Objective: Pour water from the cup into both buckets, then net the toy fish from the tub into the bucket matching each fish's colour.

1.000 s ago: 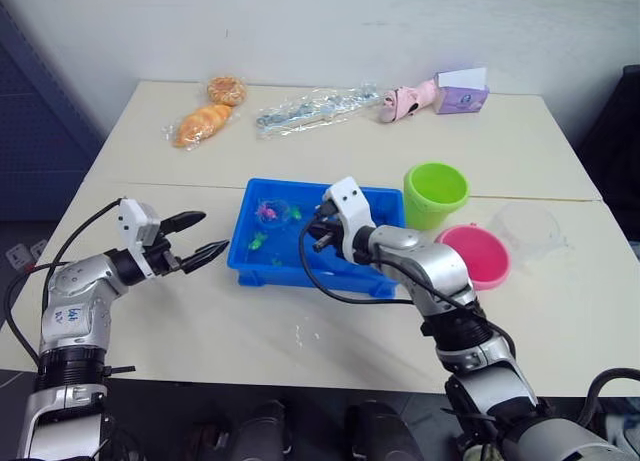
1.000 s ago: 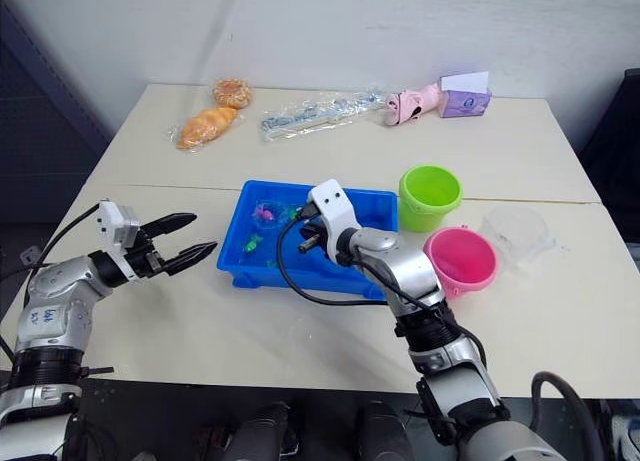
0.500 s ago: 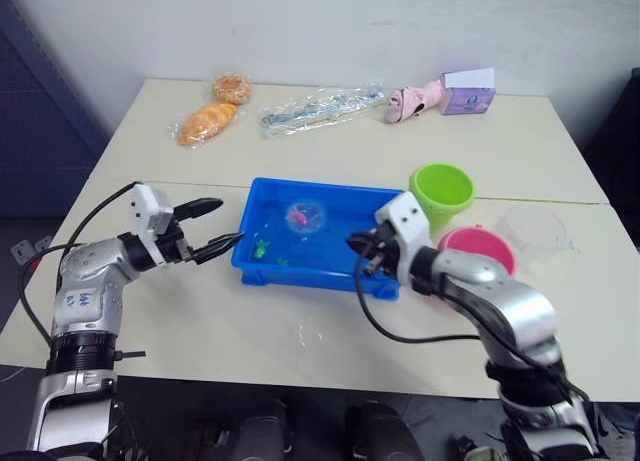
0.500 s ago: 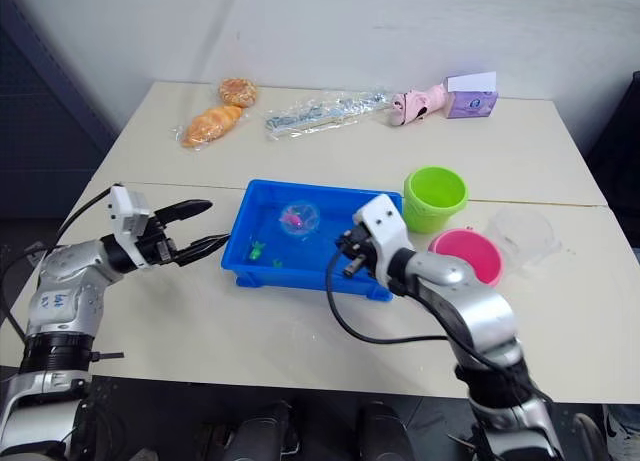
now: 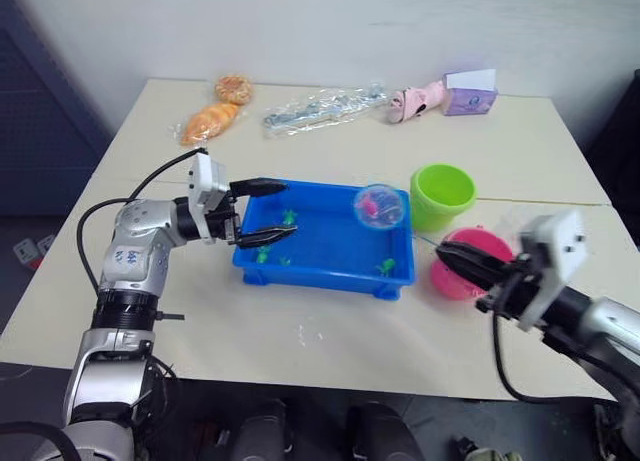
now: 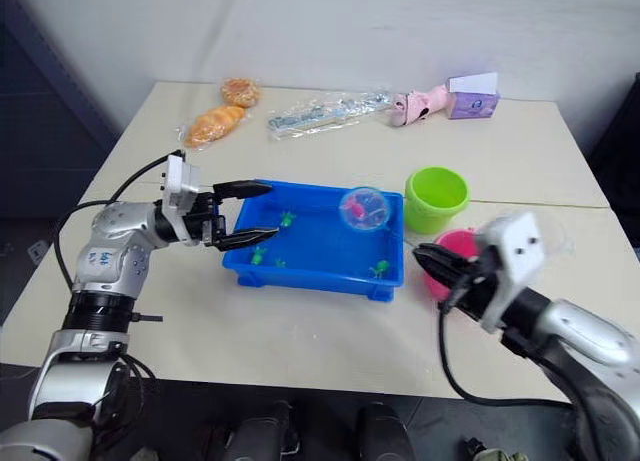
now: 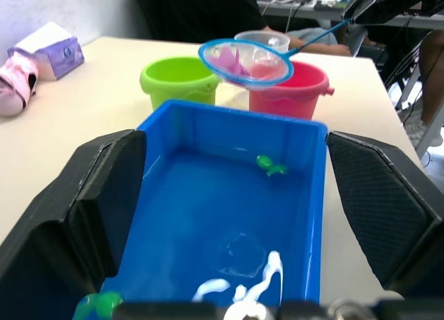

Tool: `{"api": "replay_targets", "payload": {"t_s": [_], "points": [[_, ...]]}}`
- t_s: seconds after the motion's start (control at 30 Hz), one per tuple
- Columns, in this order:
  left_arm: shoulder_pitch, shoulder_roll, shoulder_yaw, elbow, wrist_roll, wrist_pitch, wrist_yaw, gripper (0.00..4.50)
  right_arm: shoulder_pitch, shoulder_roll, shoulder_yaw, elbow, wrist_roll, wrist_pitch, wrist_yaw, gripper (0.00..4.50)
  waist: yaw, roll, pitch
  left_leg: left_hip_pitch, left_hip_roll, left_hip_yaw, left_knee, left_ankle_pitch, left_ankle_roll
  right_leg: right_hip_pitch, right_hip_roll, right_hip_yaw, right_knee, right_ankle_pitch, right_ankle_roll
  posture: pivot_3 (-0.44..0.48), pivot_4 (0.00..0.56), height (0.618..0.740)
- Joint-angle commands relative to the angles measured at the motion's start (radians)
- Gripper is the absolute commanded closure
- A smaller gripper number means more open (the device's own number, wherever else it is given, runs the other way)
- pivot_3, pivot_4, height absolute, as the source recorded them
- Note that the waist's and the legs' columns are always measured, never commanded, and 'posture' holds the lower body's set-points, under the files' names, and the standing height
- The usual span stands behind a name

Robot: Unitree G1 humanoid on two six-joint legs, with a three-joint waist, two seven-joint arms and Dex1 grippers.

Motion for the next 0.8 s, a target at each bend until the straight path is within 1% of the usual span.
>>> {"api": "replay_targets", "payload": {"t_s": [0.03, 0.07, 0.13, 0.23, 0.33, 0.4, 0.47, 0.53, 0.6, 0.63, 0.73, 0.8], "points": [[-0.037, -0.024, -0.018, 0.008, -0.01, -0.007, -0.039, 0.06, 0.205, -0.059, -0.322, -0.08, 0.128, -0.041, 0.057, 4.5, 0.012, 0.0, 0.0, 0.0, 0.0, 0.0, 0.0, 0.0, 0.0, 0.0, 0.0, 0.0, 0.0, 0.0, 0.0, 0.0, 0.15, 0.74], [-0.041, -0.035, -0.023, 0.019, -0.009, -0.011, -0.044, 0.06, 0.253, -0.054, -0.367, -0.077, 0.114, -0.094, 0.089, 4.5, 0.019, 0.0, 0.0, 0.0, 0.0, 0.0, 0.0, -0.001, 0.001, 0.001, 0.0, 0.0, -0.001, 0.0, 0.0, 0.0, 0.15, 0.74], [-0.046, -0.06, -0.035, 0.03, -0.008, -0.013, -0.05, 0.06, 0.345, -0.045, -0.426, -0.053, 0.073, -0.152, 0.096, 4.5, 0.028, 0.0, 0.0, 0.002, 0.0, -0.001, 0.0, -0.001, 0.002, 0.006, 0.001, -0.001, -0.008, 0.0, 0.0, 0.0, 0.15, 0.74], [-0.049, -0.101, -0.054, 0.026, -0.006, -0.009, -0.054, 0.06, 0.48, -0.011, -0.44, -0.018, -0.014, -0.275, 0.129, 4.5, 0.033, 0.0, 0.0, 0.003, 0.0, -0.001, 0.001, -0.002, 0.004, 0.009, 0.001, -0.001, -0.01, 0.002, 0.003, 0.0, 0.15, 0.74], [-0.061, -0.121, -0.065, 0.039, 0.003, -0.021, -0.062, 0.06, 0.573, 0.028, -0.394, 0.007, -0.131, -0.407, 0.143, 4.5, 0.032, 0.0, 0.0, 0.003, 0.0, -0.001, 0.001, -0.003, 0.004, 0.009, 0.002, -0.001, -0.011, 0.002, 0.003, 0.0, 0.15, 0.74], [-0.071, -0.131, -0.068, 0.052, 0.008, -0.029, -0.062, 0.06, 0.641, 0.03, -0.32, 0.06, -0.329, -0.57, 0.14, 4.5, 0.03, 0.0, 0.0, 0.003, 0.0, 0.0, 0.001, -0.002, 0.004, 0.008, 0.002, 0.0, -0.011, 0.002, 0.003, 0.0, 0.15, 0.74], [-0.076, -0.138, -0.072, 0.06, 0.013, -0.037, -0.063, 0.06, 0.671, 0.033, -0.273, 0.121, -0.467, -0.696, 0.118, 4.5, 0.027, 0.0, 0.0, 0.004, 0.0, 0.0, 0.001, -0.002, 0.003, 0.008, 0.002, 0.001, -0.012, 0.002, 0.003, 0.0, 0.15, 0.74], [-0.077, -0.142, -0.078, 0.063, 0.019, -0.046, -0.068, 0.06, 0.67, 0.05, -0.25, 0.171, -0.531, -0.79, 0.1, 4.5, 0.024, 0.0, 0.0, 0.004, 0.0, 0.0, 0.001, -0.002, 0.002, 0.008, 0.002, 0.001, -0.012, 0.001, 0.003, 0.0, 0.15, 0.74], [-0.076, -0.147, -0.076, 0.058, 0.015, -0.042, -0.063, 0.06, 0.654, 0.087, -0.233, 0.184, -0.543, -0.853, 0.081, 4.5, 0.023, 0.0, 0.0, 0.004, 0.0, 0.0, 0.0, -0.001, 0.002, 0.008, 0.002, 0.001, -0.012, 0.001, 0.003, 0.0, 0.15, 0.74], [-0.074, -0.149, -0.077, 0.055, 0.015, -0.039, -0.062, 0.06, 0.674, 0.096, -0.2, 0.202, -0.601, -0.95, 0.092, 4.5, 0.022, 0.001, 0.0, 0.004, 0.0, 0.0, 0.0, -0.001, 0.001, 0.008, 0.003, 0.001, -0.012, 0.001, 0.003, 0.0, 0.15, 0.74], [-0.072, -0.154, -0.079, 0.051, 0.019, -0.038, -0.062, 0.06, 0.737, 0.082, -0.137, 0.259, -0.762, -1.157, 0.116, 4.5, 0.023, 0.001, 0.0, 0.005, 0.0, 0.0, 0.0, -0.001, 0.0, 0.008, 0.003, 0.001, -0.011, 0.001, 0.003, 0.0, 0.15, 0.74], [-0.072, -0.155, -0.078, 0.05, 0.021, -0.035, -0.06, 0.06, 0.744, 0.097, -0.124, 0.295, -0.796, -1.238, 0.096, 4.5, 0.022, 0.001, 0.0, 0.005, 0.0, 0.0, 0.0, -0.001, 0.0, 0.008, 0.003, 0.001, -0.011, 0.001, 0.003, 0.0, 0.15, 0.74]]}}
